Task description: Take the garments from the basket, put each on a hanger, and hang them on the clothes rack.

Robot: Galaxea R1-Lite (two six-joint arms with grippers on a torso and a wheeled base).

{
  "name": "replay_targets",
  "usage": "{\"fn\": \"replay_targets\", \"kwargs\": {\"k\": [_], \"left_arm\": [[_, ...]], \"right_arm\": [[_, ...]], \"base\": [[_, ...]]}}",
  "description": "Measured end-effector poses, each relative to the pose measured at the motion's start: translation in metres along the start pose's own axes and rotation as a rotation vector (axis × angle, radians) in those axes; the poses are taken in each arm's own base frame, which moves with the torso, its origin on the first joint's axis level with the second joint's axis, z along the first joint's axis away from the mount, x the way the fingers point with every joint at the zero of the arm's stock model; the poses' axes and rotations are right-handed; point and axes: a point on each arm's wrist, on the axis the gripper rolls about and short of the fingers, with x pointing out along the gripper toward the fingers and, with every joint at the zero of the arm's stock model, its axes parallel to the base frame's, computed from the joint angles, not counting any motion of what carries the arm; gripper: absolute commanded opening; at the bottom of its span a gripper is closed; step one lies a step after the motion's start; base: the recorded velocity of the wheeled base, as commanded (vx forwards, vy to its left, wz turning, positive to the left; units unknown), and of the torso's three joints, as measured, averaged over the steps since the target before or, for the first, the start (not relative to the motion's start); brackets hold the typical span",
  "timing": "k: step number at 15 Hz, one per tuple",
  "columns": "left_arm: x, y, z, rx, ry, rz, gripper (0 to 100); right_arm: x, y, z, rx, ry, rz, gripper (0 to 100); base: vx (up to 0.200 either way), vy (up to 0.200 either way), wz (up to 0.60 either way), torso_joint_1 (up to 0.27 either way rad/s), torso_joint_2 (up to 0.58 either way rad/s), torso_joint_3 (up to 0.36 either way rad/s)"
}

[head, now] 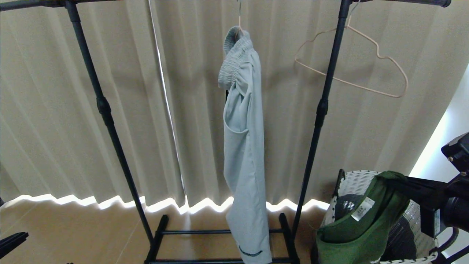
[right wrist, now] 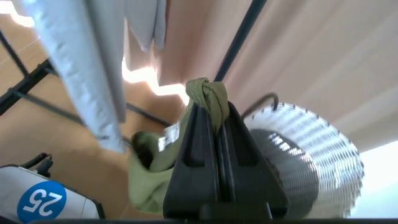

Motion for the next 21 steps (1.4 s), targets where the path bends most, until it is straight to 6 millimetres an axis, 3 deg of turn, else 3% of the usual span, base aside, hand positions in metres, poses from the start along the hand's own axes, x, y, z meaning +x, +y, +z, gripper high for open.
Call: {"fn": "replay_targets", "kwargs": {"k": [12, 21], "left_arm": [[0.016, 0.002, 0.009, 0.001, 0.072, -0.045, 100], [0.037, 0.002, 0.044, 0.021, 0.065, -0.139, 100]], "right_arm": [[0.001, 0.000, 0.012, 0.004, -0.044, 0.077, 0], [0.006, 0.002, 0.029, 0.008, -0.110, 0.140, 0]], "base": [[0.000, 0.000, 0.00, 0.000, 0.00, 0.000], [0.000, 0.000, 0.00, 0.000, 0.00, 0.000]]}}
